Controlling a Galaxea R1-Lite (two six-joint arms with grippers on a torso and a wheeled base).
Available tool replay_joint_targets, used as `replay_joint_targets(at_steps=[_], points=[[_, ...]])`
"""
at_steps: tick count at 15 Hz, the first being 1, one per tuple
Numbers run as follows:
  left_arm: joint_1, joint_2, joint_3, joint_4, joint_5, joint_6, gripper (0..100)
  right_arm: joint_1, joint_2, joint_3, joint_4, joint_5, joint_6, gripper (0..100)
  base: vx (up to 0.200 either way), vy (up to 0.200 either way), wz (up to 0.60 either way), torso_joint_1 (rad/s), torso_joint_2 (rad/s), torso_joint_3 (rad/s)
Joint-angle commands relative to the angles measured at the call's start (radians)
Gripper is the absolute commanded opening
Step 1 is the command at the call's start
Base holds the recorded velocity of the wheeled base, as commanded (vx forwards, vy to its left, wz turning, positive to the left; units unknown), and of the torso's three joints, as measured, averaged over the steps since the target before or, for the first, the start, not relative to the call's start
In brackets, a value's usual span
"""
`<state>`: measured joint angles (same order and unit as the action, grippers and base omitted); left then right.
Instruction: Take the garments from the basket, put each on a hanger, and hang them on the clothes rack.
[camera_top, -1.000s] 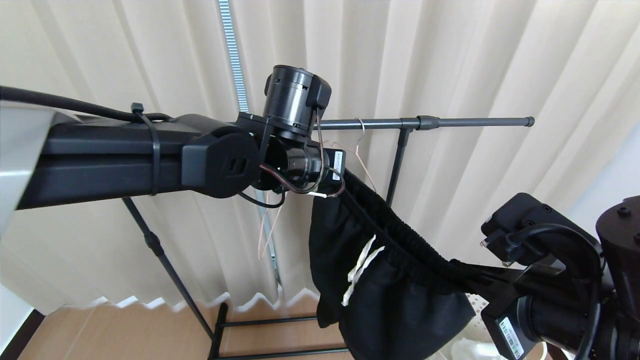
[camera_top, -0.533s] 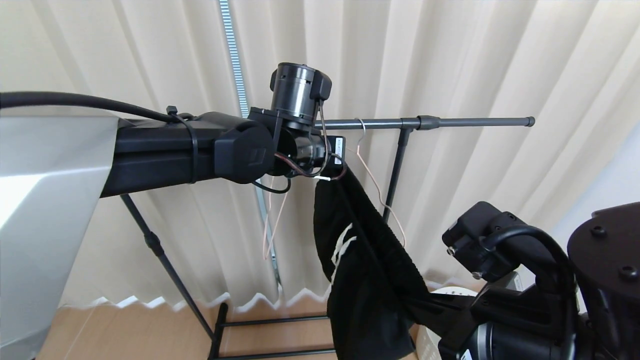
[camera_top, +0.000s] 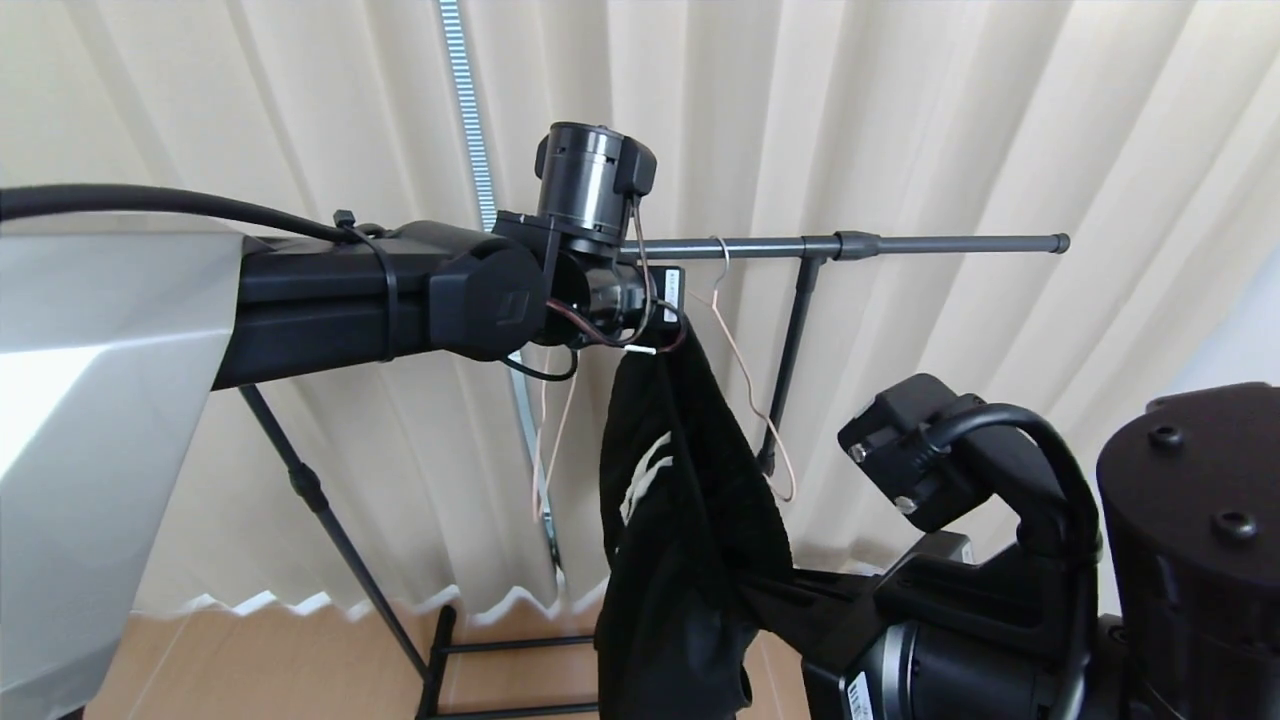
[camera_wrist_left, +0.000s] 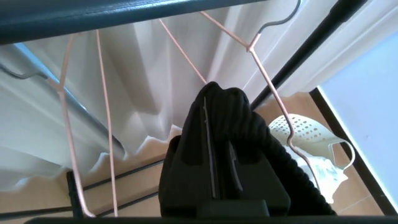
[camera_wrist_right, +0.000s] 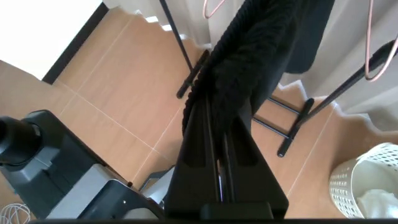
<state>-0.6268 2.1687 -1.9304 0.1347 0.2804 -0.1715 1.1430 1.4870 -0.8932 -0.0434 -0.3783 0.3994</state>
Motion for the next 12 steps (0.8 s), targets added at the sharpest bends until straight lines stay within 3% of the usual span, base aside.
replay_joint_targets(at_steps=[1, 4, 5, 7, 9, 12], points=[[0.019, -0.038, 0.008, 0.029, 0.000, 0.000, 0, -0.025, 0.010, 0.022, 0.016, -0.005, -0.011, 0, 0.000, 0.000, 0.00, 0.000, 0.00, 0.000], [0.033, -0.115, 0.037, 0.123, -0.001, -0.008, 0, -0.109, 0.013, 0.026, 0.068, -0.077, -0.068, 0, 0.000, 0.000, 0.00, 0.000, 0.00, 0.000], [0.033, -0.159, 0.077, 0.134, -0.001, -0.005, 0, -0.147, 0.009, 0.034, 0.066, -0.128, -0.088, 0, 0.000, 0.000, 0.00, 0.000, 0.00, 0.000], [0.032, -0.225, 0.165, 0.141, -0.001, 0.017, 0, -0.213, 0.001, 0.028, 0.057, -0.159, -0.126, 0, 0.000, 0.000, 0.00, 0.000, 0.00, 0.000], [0.032, -0.356, 0.383, 0.152, -0.009, 0.092, 0, -0.290, 0.073, -0.038, 0.020, -0.163, -0.134, 0, 0.000, 0.000, 0.00, 0.000, 0.00, 0.000], [0.007, -0.494, 0.574, 0.152, -0.081, 0.092, 0, -0.373, 0.188, -0.161, -0.049, -0.208, -0.137, 0, 0.000, 0.000, 0.00, 0.000, 0.00, 0.000]])
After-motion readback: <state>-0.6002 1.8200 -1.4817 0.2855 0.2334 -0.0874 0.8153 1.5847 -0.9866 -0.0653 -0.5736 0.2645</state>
